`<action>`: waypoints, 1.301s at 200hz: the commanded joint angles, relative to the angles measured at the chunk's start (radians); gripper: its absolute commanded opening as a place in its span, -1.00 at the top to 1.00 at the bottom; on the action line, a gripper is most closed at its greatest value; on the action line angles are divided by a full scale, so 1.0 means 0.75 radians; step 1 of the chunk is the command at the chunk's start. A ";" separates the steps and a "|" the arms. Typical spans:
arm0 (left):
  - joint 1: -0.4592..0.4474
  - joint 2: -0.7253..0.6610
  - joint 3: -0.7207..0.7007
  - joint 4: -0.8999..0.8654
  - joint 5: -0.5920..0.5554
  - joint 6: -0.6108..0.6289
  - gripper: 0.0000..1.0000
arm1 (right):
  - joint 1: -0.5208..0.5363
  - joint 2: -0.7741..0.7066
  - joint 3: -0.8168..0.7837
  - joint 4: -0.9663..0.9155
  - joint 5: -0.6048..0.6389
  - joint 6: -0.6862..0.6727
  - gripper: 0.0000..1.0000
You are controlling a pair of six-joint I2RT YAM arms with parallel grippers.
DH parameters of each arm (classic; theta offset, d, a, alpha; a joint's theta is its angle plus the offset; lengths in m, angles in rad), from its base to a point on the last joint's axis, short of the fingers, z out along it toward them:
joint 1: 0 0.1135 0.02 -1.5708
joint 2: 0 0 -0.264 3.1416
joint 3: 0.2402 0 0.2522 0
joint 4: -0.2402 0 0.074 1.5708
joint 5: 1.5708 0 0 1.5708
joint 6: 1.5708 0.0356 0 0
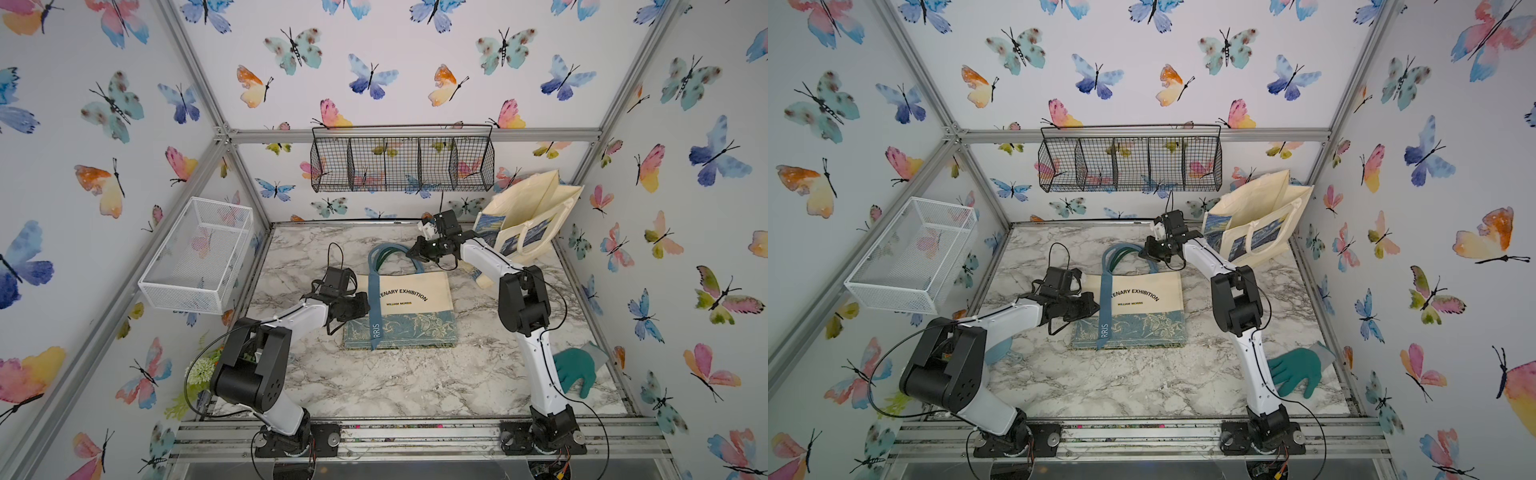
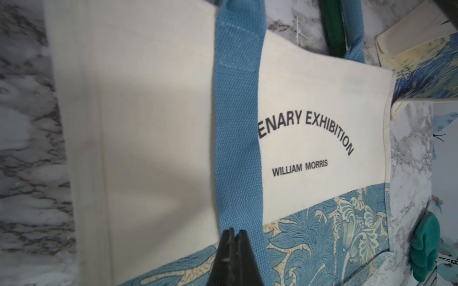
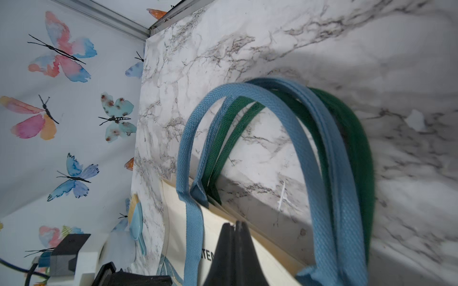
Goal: Put away the canvas bag
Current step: Adjust the canvas bag at the center of the board.
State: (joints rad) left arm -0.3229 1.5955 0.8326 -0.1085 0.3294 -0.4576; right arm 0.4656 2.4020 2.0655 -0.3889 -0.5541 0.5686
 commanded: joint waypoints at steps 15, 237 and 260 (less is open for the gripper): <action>-0.011 0.078 -0.032 0.054 0.028 0.012 1.00 | 0.017 0.043 0.044 0.154 0.096 0.029 0.97; -0.011 0.111 -0.098 0.065 0.037 0.015 1.00 | 0.032 0.425 0.404 0.270 0.187 0.104 0.97; -0.011 0.115 -0.086 0.058 0.041 0.019 1.00 | 0.041 0.423 0.409 0.227 0.239 0.055 0.97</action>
State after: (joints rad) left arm -0.3286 1.6810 0.7853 0.0074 0.3454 -0.4564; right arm 0.4885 2.6946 2.3466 -0.1822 -0.4427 0.6495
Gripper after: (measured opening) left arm 0.047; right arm 0.037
